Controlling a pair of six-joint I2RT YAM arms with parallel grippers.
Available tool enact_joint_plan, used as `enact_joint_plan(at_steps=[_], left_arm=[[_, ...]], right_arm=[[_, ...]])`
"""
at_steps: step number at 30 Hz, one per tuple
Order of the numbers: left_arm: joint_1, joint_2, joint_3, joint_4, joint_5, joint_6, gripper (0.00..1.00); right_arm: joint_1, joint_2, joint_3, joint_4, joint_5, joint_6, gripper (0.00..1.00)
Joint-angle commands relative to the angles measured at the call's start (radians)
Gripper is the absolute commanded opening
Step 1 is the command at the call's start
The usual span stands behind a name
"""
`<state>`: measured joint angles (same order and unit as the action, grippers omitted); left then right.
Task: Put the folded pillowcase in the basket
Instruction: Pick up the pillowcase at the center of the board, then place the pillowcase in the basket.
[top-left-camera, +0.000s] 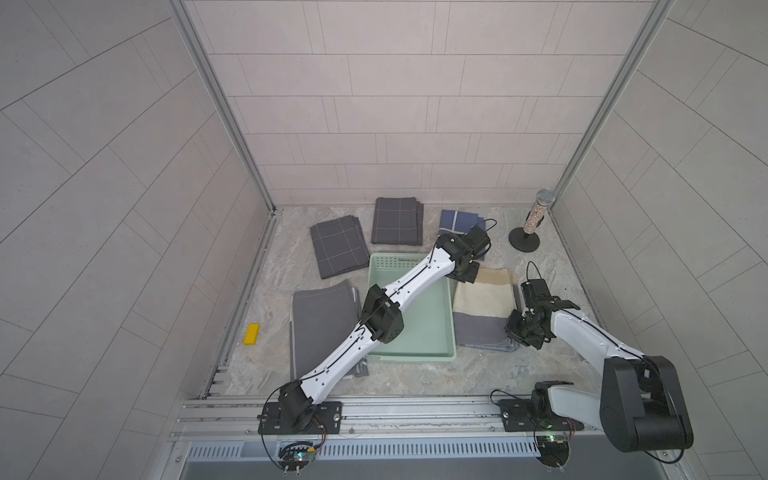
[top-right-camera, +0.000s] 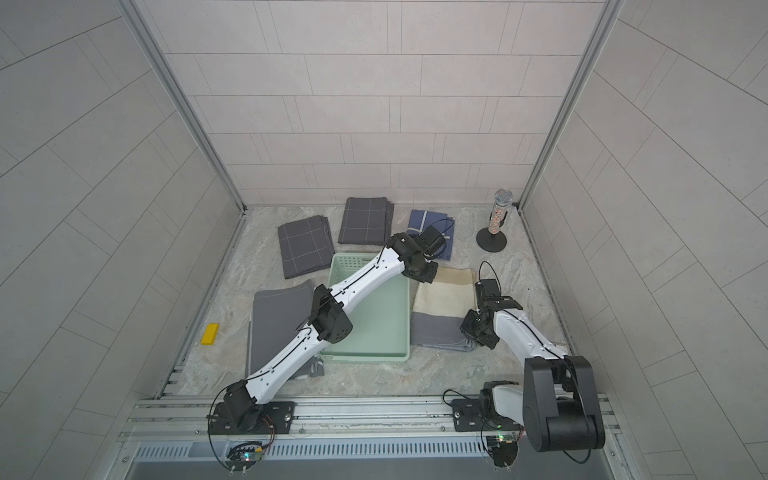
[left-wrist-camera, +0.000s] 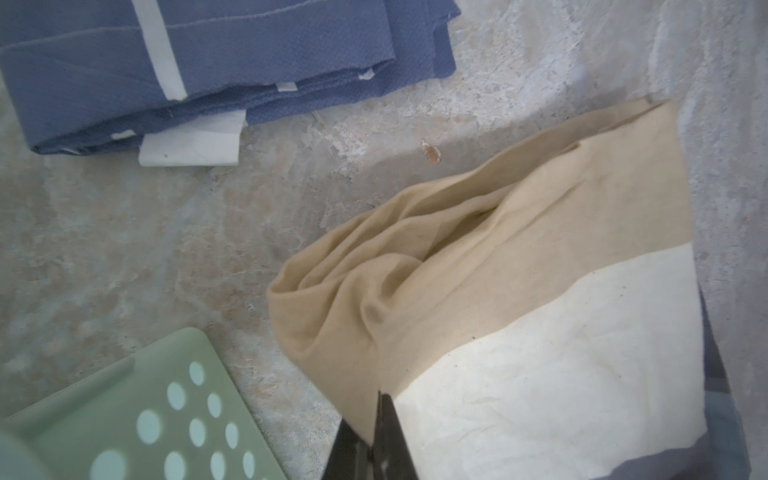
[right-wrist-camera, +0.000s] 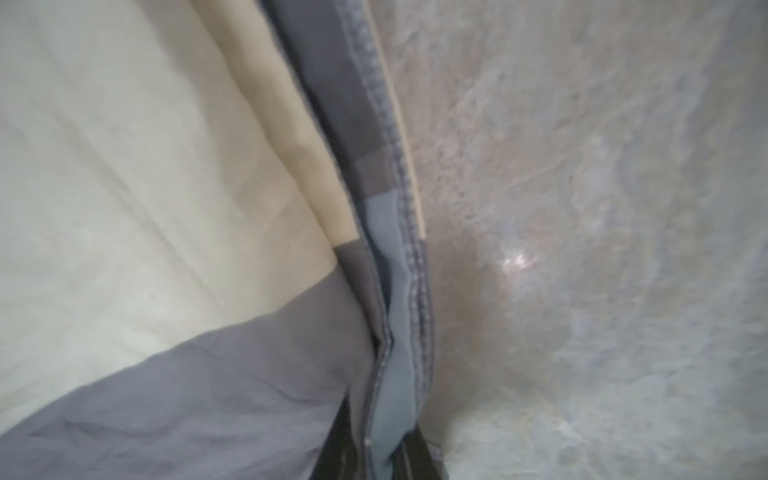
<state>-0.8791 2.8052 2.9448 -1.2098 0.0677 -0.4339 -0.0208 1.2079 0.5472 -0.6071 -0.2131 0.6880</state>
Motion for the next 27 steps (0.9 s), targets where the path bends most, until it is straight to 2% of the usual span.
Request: enact_joint_plan(at_steps=[1,4,7,14,19,25,27], left_arm=[[-0.009,0.001,0.041,-0.023,0.029,-0.005,0.00],[-0.038,-0.010,0.057,-0.029,0.041,-0.001,0.00],[-0.076,-0.031,0.098,-0.059,-0.006,0.012,0.00],[-0.106,-0.179,0.100,-0.079,-0.041,0.023,0.00],[-0.104,-0.239,0.162,-0.148,-0.060,0.013,0.00],[-0.075,-0.342,0.144,-0.274,-0.191,0.032,0.00],[-0.052,-0.400,0.089,-0.310,-0.247,0.042,0.00]], right_arm=[[0.000,-0.052,-0.028,-0.015,-0.045,0.016,0.00],[0.031,-0.143,-0.020,-0.039,-0.055,0.024,0.00],[0.067,-0.234,0.035,-0.150,-0.011,0.017,0.00],[0.087,-0.465,0.242,-0.383,0.041,0.001,0.00],[0.123,-0.527,0.294,-0.391,-0.051,0.056,0.00],[0.285,-0.540,0.345,-0.331,-0.048,0.156,0.00],[0.389,-0.509,0.349,-0.274,-0.024,0.206,0.00]])
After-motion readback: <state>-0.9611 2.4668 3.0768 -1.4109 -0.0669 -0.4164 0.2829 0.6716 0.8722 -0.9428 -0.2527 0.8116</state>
